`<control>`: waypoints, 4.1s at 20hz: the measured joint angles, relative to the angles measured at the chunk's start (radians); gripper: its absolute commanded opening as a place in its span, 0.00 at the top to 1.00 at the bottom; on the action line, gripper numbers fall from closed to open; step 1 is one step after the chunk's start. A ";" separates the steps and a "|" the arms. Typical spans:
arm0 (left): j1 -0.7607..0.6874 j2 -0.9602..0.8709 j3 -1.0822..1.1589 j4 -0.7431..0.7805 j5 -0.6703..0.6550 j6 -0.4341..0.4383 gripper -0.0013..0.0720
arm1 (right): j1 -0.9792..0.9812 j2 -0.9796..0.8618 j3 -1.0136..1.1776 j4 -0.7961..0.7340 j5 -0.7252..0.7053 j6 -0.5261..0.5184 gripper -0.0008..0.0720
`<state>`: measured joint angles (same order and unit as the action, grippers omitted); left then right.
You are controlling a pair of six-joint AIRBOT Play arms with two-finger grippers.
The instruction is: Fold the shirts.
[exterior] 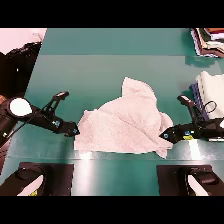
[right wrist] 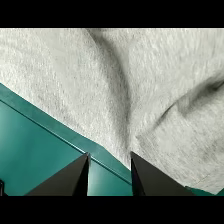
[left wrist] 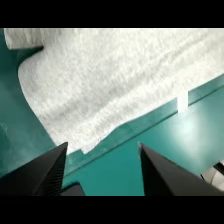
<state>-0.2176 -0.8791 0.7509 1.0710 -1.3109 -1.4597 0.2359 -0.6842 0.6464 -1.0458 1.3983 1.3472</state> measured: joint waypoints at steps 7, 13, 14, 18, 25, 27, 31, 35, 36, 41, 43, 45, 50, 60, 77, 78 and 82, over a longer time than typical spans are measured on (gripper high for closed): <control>0.053 -0.089 0.045 -0.007 0.275 -0.035 0.26 | 0.000 -0.083 0.149 0.005 -0.017 -0.001 0.56; 0.075 -0.318 0.049 -0.158 0.372 0.056 0.26 | 0.000 -0.219 0.287 0.006 -0.006 -0.002 0.56; 0.076 -0.353 0.049 -0.199 0.383 0.080 0.26 | 0.000 -0.236 0.303 0.006 -0.006 -0.002 0.56; 0.078 -0.436 0.049 -0.298 0.406 0.133 0.26 | 0.000 -0.271 0.336 0.006 -0.020 -0.002 0.56; 0.072 -0.471 0.083 -0.336 0.464 0.156 0.95 | -0.001 -0.285 0.348 0.003 -0.107 -0.002 0.56; 0.072 -0.473 0.145 -0.313 0.456 0.156 0.95 | -0.015 -0.300 0.349 0.002 -0.132 -0.002 0.56; 0.072 -0.473 0.342 -0.183 0.386 0.155 0.95 | -0.085 -0.396 0.356 -0.001 -0.162 -0.006 0.56; 0.072 -0.474 0.509 -0.034 0.327 0.140 0.95 | -0.137 -0.573 0.430 -0.001 -0.190 -0.026 0.56; 0.072 -0.474 0.533 -0.012 0.322 0.136 0.95 | -0.143 -0.623 0.460 -0.001 -0.197 -0.030 0.56; 0.072 -0.474 0.580 0.045 0.289 0.125 0.95 | -0.156 -0.879 0.647 -0.001 -0.242 -0.040 0.56; 0.072 -0.474 0.586 0.053 0.283 0.123 0.95 | -0.157 -0.964 0.717 -0.001 -0.241 -0.040 0.57; 0.072 -0.474 0.589 0.057 0.278 0.123 0.95 | -0.158 -1.034 0.776 -0.001 -0.228 -0.040 0.57; 0.072 -0.474 0.591 0.062 0.274 0.122 0.95 | -0.146 -1.131 0.858 0.004 -0.206 -0.039 0.97; 0.111 -0.321 0.713 0.156 0.255 0.042 0.95 | -0.201 -0.875 0.897 -0.001 -0.303 -0.056 0.97; 0.151 0.161 1.113 0.128 0.337 0.009 0.95 | -0.309 -0.293 1.361 -0.069 -0.276 -0.090 0.97; 0.151 0.163 1.126 0.122 0.323 0.004 0.96 | -0.309 -0.279 1.365 -0.085 -0.270 -0.090 0.97; 0.151 0.124 1.110 0.120 0.163 -0.031 0.95 | -0.309 -0.283 1.374 -0.116 -0.235 -0.090 0.97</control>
<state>-0.0666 -0.7555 1.8614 1.1908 -1.1484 -1.4902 -0.0731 -0.9672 2.0205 -1.1614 1.1637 1.2572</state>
